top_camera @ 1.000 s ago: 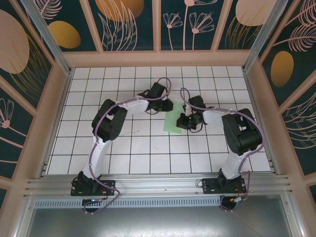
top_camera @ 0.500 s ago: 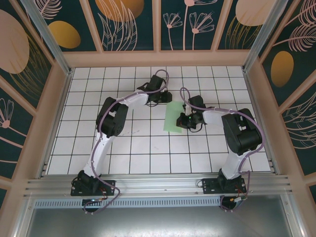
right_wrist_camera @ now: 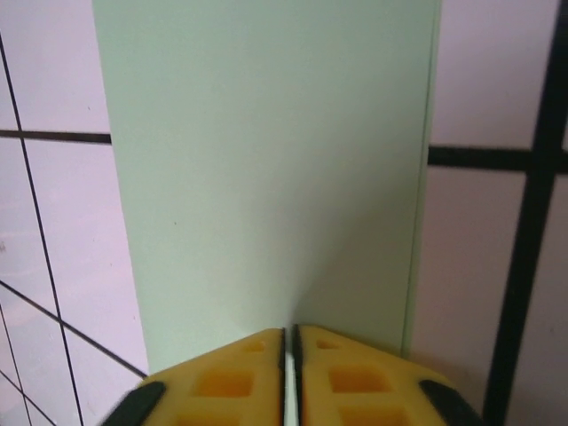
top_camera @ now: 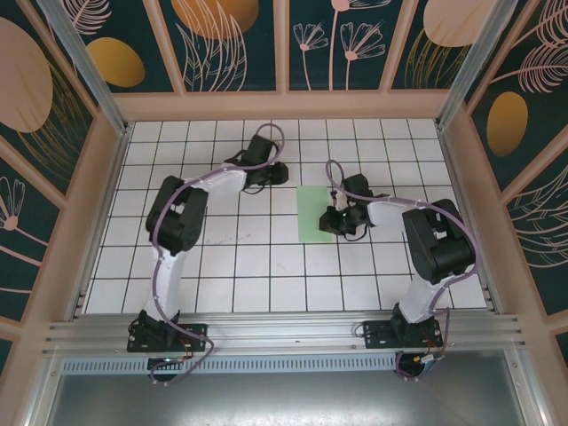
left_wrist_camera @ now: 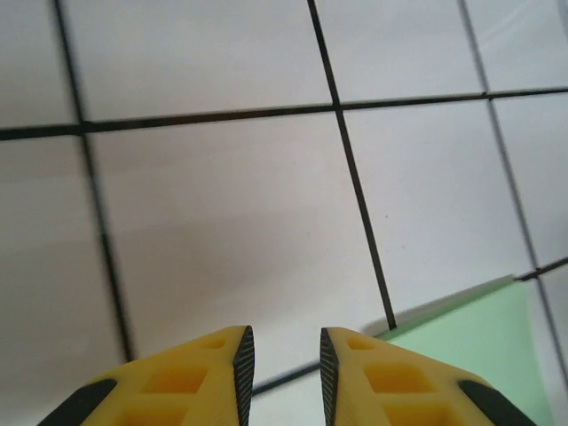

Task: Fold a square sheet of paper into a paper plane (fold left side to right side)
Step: First fold the square sheet of paper in half at the center of the table, then fold the triangle a second time at the center of the table.

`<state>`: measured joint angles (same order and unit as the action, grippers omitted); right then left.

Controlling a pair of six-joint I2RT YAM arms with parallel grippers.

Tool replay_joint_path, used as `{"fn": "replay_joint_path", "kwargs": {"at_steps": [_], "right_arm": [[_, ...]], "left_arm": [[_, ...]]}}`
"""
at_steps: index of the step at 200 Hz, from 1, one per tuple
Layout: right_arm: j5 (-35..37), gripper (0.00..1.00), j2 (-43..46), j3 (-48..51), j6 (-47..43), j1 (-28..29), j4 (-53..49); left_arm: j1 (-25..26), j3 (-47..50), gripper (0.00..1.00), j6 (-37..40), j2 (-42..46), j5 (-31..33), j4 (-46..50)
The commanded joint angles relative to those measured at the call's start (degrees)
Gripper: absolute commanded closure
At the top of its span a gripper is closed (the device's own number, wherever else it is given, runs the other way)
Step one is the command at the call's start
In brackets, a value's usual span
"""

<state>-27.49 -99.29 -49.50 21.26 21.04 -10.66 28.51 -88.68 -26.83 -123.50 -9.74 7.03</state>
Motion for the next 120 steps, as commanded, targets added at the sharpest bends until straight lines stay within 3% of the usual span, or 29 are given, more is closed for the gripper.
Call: {"fn": "replay_joint_path", "kwargs": {"at_steps": [1, 32, 59, 120], "right_arm": [[-1.4, 0.76, 4.9, 0.2, -1.2, -0.4, 0.6], [-0.6, 0.57, 10.0, 0.8, 0.1, -2.0, 5.0], [0.2, 0.47, 11.6, 1.5, 1.4, -4.4, 7.1], [-1.5, 0.41, 10.4, 2.9, 3.5, -6.3, 8.6]], "left_arm": [[0.4, 5.5, 0.72, 0.2, 8.2, -0.4, -4.6], [1.5, 15.0, 0.72, -2.9, 13.7, -5.9, -6.9], [4.1, 18.3, 0.73, -6.7, 13.1, -11.4, -8.0], [6.6, 13.9, 0.75, -10.3, 4.3, -13.1, -10.2]]}}
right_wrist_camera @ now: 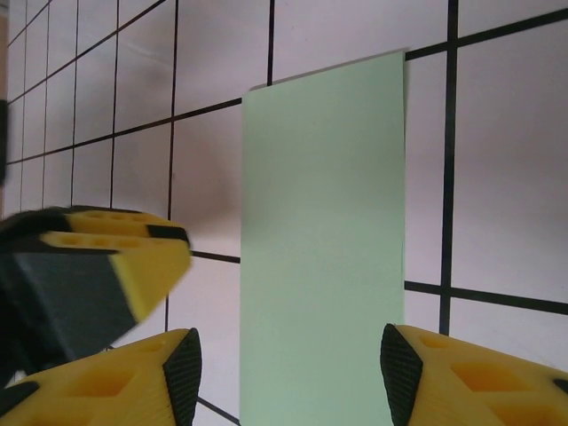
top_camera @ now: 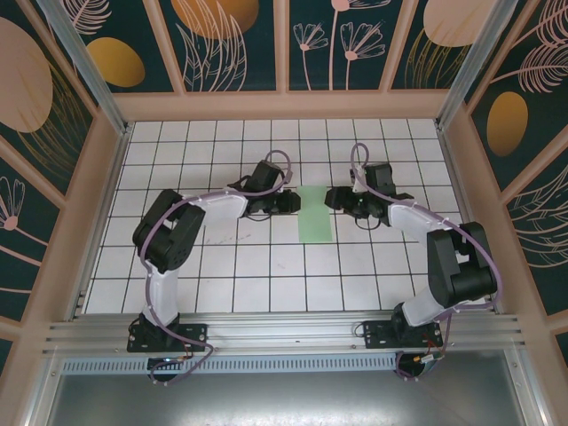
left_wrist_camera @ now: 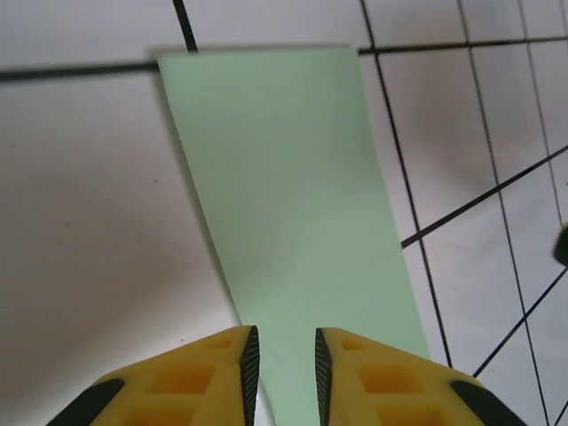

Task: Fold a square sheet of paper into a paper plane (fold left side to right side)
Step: Fold the triangle a second time at the center of the table.

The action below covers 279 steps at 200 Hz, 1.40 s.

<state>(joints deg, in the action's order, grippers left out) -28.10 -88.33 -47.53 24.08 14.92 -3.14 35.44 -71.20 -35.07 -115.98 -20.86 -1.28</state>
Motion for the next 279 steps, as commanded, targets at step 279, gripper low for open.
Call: {"fn": "replay_joint_path", "kwargs": {"at_steps": [279], "right_arm": [[-13.6, 0.48, -13.2, -4.3, 2.4, -1.7, -10.2]], "left_arm": [[0.1, -4.9, 0.82, 1.0, -8.6, 0.8, 2.0]]}}
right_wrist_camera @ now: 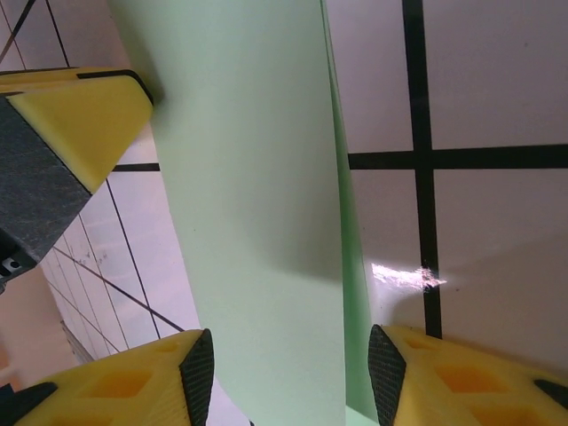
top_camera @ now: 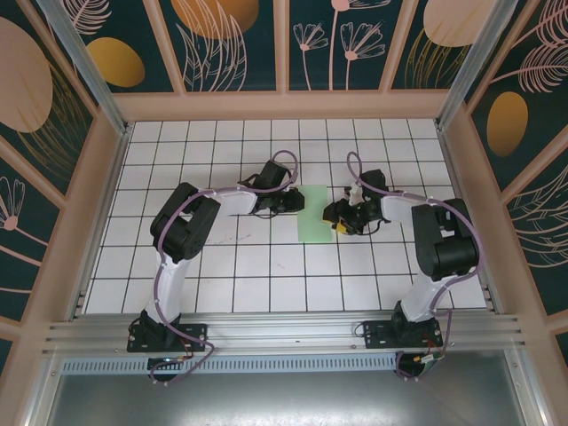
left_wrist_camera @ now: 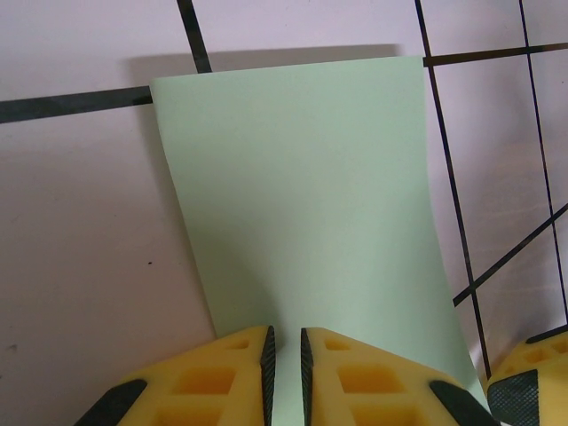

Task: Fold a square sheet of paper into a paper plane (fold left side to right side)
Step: Fold the triangle a second time at the center of the table.

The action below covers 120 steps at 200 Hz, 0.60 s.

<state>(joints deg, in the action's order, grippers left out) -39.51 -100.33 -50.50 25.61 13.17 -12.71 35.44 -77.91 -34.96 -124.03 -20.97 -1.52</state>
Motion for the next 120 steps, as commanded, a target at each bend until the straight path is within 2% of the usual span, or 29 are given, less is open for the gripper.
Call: {"fn": "replay_joint_path", "kwargs": {"at_steps": [1, 68, 96, 120], "right_arm": [[-2.2, 0.48, -1.2, -1.4, 0.8, 0.1, -0.6], [-4.8, 0.51, -2.5, -2.7, 2.2, 0.5, 2.1], [-6.1, 0.51, -2.7, -3.3, 3.1, 0.1, 3.6], [-7.5, 0.52, -3.1, -4.4, 3.9, -0.1, 4.3]], "left_arm": [[0.1, 1.8, 0.82, 0.9, -0.5, 0.9, 2.2], [0.1, 2.5, 0.8, 1.1, 1.1, 0.2, 0.6], [0.0, 3.6, 0.7, 2.6, 6.0, 1.5, -1.1], [0.1, 7.6, 0.61, 4.7, 13.5, 4.3, -4.4]]}}
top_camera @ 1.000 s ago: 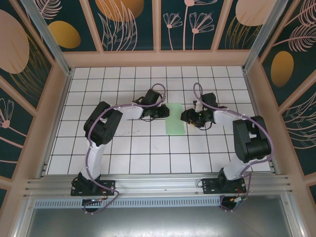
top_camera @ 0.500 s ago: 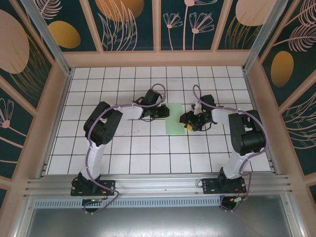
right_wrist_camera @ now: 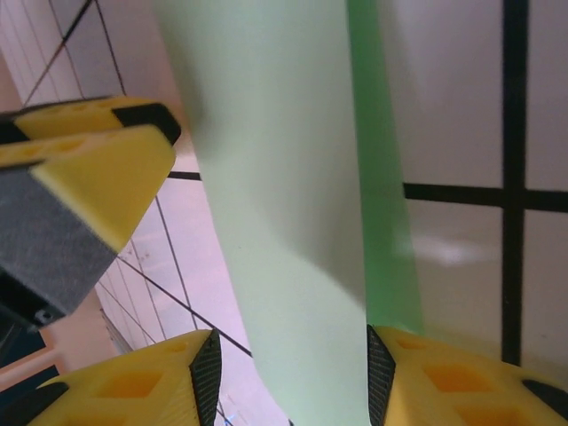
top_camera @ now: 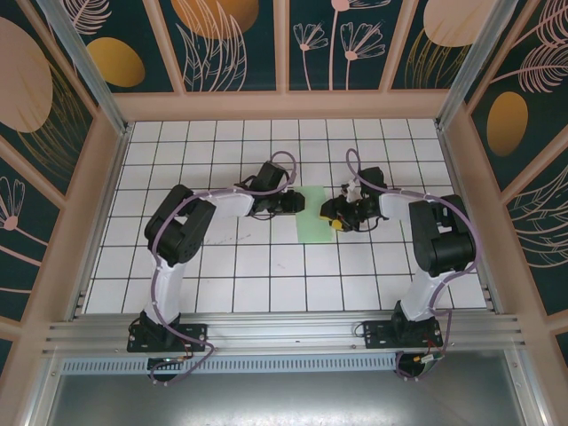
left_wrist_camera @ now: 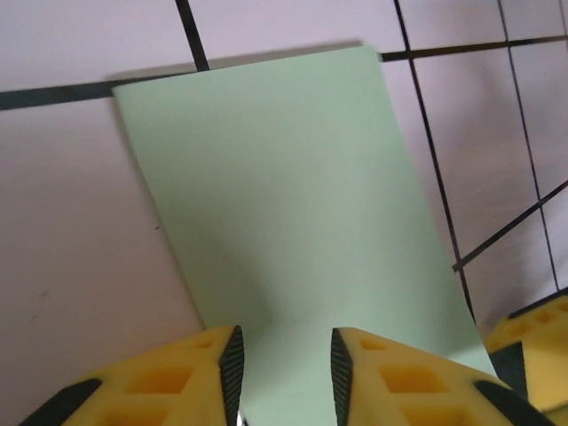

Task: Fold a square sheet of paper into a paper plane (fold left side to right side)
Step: Fold the triangle a second time at the center of the table.

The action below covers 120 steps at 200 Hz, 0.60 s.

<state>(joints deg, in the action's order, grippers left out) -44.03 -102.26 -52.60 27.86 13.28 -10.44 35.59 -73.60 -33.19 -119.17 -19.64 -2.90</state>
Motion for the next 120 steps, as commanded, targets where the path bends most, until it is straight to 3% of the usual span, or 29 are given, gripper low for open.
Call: {"fn": "replay_joint_path", "kwargs": {"at_steps": [1, 55, 120], "right_arm": [[-3.1, 0.52, -1.2, -2.4, 1.7, -0.2, 2.1], [-4.1, 0.54, -3.3, -7.1, 1.1, -0.2, -0.2], [-3.5, 0.57, -6.4, -11.6, -0.1, -0.3, -3.2]], "left_arm": [[-0.1, 3.5, 0.6, 3.1, 9.0, 3.0, -3.1], [3.2, 14.2, 0.48, 8.8, 23.2, 7.0, -4.3], [17.7, 9.9, 0.38, 10.4, 21.3, 18.0, 3.1]]}}
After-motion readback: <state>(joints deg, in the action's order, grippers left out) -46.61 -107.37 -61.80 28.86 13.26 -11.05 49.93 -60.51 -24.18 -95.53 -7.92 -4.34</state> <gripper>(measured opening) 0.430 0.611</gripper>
